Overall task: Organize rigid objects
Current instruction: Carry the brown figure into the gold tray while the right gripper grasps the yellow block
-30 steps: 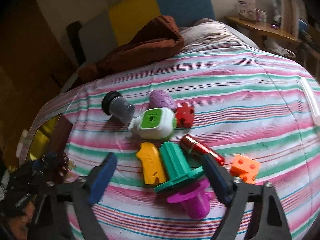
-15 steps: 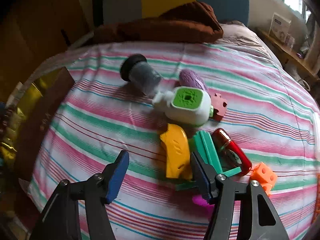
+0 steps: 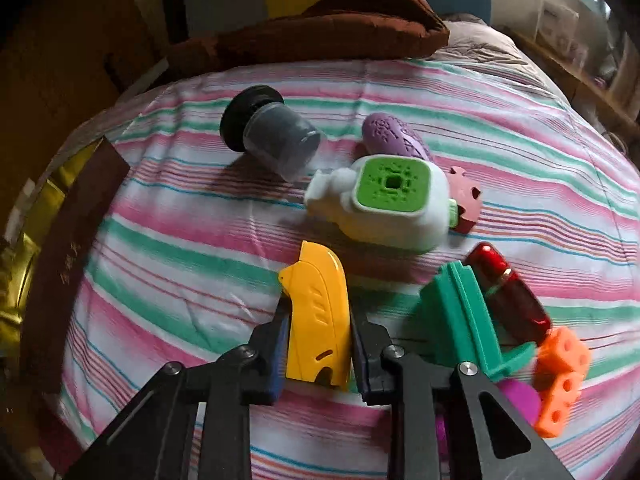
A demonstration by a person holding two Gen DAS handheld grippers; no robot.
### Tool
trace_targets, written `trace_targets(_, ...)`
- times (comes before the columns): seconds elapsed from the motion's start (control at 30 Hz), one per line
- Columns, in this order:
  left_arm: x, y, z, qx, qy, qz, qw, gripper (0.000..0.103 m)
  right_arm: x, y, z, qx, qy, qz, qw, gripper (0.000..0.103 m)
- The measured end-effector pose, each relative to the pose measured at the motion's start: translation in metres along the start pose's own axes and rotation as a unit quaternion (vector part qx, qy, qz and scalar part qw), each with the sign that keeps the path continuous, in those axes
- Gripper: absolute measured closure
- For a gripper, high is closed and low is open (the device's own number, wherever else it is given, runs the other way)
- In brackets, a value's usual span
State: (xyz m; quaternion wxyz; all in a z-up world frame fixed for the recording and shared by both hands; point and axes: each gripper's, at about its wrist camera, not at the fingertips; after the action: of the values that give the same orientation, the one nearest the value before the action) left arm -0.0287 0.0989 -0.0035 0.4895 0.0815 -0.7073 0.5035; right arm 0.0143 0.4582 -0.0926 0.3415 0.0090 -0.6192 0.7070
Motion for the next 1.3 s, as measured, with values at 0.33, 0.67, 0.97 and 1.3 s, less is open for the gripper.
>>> trace_targets(0.33,-0.009,0.010,0.046,0.036,-0.020,0.034,0.9986,0.080,-0.020,-0.002,0.012,0.055,0.030,-0.020,0.998,0.075)
trace_targets(0.67,0.003,0.061,0.104,0.070,-0.038,0.104,0.9914,0.080,-0.022,-0.001,0.012,0.056,0.047,-0.015,0.997,0.075)
trace_targets(0.97,0.017,0.095,0.152,0.110,-0.077,0.122,0.9834,0.080,-0.023,0.000,0.017,0.039,0.040,-0.018,0.998,0.075)
trace_targets(1.3,0.000,0.044,0.147,0.091,-0.146,0.059,0.9834,0.066,-0.025,0.000,0.020,0.027,0.037,-0.028,0.999,0.075)
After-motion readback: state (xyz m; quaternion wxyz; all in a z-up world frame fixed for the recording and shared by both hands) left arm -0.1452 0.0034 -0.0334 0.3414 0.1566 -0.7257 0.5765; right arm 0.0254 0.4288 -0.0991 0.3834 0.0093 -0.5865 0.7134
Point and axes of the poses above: each gripper's, at about its wrist camera, not at the fingertips, and y roughly the way its jaws point, z to its left, x to its top, and after that the axes turned 14 degrees about y, right-handed
